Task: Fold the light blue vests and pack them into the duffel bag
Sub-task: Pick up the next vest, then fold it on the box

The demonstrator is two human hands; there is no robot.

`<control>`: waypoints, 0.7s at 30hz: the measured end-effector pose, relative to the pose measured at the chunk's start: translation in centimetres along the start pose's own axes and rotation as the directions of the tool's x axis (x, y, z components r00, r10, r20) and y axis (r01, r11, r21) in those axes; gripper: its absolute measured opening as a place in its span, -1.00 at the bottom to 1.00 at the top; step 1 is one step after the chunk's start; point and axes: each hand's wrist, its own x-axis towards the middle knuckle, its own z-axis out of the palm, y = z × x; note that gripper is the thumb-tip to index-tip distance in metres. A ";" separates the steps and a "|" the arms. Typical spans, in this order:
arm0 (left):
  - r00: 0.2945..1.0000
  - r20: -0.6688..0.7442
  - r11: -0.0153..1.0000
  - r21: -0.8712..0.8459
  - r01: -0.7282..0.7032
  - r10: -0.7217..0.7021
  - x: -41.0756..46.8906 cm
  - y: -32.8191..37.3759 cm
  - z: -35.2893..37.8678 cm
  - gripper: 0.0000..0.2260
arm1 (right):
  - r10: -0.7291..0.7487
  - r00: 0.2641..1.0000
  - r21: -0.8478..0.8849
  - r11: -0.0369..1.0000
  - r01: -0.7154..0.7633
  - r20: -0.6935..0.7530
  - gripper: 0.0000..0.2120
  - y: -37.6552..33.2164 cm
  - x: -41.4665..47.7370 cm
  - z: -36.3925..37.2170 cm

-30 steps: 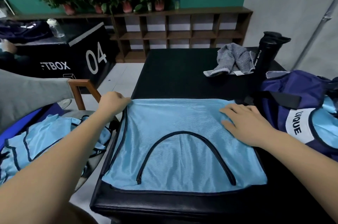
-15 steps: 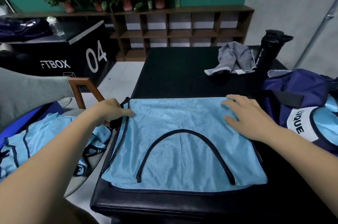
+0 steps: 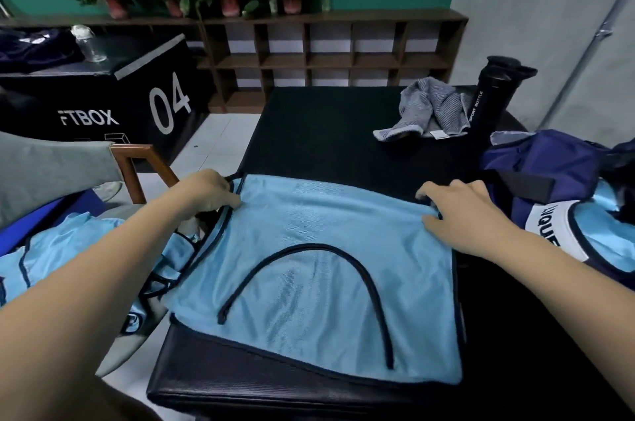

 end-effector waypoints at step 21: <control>0.862 -0.259 0.899 0.178 -0.400 0.435 7.1 22.2 6.5 -0.94 | -0.355 0.920 -0.018 0.932 0.363 0.163 -0.79 -11.2 -14.9 -2.9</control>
